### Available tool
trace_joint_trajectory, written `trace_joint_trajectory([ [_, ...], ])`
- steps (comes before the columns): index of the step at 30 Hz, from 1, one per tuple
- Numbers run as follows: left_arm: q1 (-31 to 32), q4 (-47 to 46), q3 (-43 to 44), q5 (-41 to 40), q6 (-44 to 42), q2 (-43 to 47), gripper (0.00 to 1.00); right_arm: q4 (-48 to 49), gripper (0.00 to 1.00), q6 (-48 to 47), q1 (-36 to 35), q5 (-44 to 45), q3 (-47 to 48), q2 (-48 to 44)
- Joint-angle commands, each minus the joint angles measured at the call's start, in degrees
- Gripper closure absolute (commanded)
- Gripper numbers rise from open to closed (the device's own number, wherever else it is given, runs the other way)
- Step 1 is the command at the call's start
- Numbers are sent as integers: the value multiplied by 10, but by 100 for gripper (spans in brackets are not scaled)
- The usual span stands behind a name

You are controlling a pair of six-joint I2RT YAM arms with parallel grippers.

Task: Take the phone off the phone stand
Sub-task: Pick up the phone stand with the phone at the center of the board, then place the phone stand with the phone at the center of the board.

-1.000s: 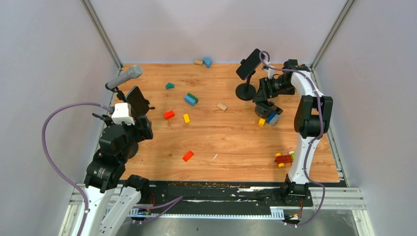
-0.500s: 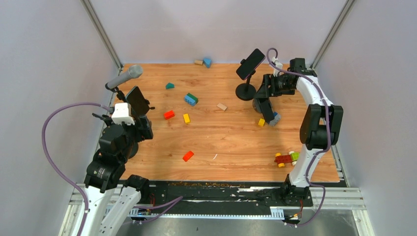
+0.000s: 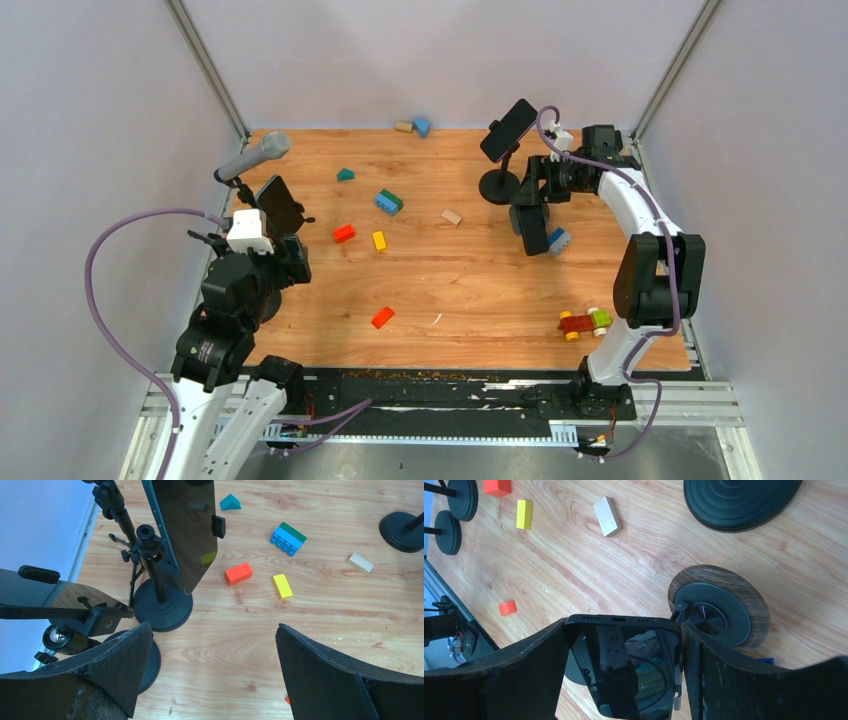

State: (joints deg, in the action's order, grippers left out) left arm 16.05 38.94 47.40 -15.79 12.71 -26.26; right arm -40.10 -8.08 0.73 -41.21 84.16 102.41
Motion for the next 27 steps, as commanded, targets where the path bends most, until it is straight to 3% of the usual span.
trace_joint_trajectory([
  [1,2,-3,0,-6,5,-1,0,55,100,41,-6,20,-7,-52],
  [10,2,-3,0,-6,5,-1,0,83,100,109,-89,75,-42,-99],
  [22,2,-3,0,-7,6,-1,0,108,100,352,-215,201,-92,-157],
  [27,2,-3,0,-8,6,-3,0,114,100,479,-238,195,-122,-147],
])
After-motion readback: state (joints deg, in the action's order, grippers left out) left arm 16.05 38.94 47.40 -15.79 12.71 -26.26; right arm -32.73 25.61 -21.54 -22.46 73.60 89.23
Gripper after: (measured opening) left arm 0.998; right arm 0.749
